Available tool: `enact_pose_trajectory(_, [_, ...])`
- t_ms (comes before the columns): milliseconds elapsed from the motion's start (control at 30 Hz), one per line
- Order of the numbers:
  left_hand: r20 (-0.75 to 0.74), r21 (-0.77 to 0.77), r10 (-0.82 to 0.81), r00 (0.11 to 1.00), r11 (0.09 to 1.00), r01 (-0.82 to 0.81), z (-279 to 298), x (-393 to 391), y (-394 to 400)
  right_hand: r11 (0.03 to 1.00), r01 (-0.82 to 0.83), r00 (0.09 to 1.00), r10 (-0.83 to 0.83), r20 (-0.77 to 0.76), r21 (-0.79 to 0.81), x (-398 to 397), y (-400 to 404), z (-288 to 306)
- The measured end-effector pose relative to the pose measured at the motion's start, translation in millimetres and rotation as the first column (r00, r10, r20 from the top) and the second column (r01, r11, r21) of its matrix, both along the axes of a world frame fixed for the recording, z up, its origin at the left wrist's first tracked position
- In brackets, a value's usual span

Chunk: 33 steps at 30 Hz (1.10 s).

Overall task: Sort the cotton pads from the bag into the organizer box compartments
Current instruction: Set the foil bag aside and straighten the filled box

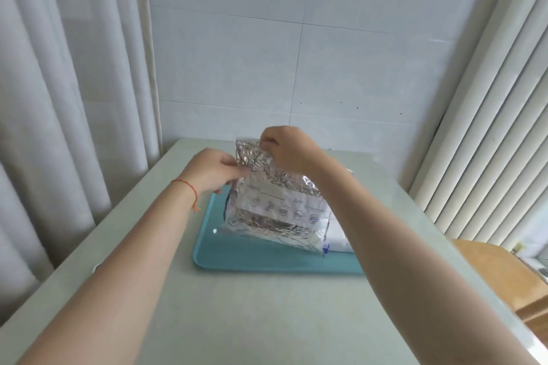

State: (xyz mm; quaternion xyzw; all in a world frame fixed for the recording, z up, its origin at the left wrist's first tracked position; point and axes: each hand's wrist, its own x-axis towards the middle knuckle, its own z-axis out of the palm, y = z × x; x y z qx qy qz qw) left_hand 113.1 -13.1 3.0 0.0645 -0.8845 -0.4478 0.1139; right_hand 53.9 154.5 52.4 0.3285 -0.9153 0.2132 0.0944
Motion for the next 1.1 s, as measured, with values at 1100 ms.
enact_pose_trajectory(1100, [-0.214,0.449,0.657,0.723,0.723,-0.525,-49,-26,-33,0.953,0.27,0.963,-0.269,-0.025,0.14,-34,26,-3])
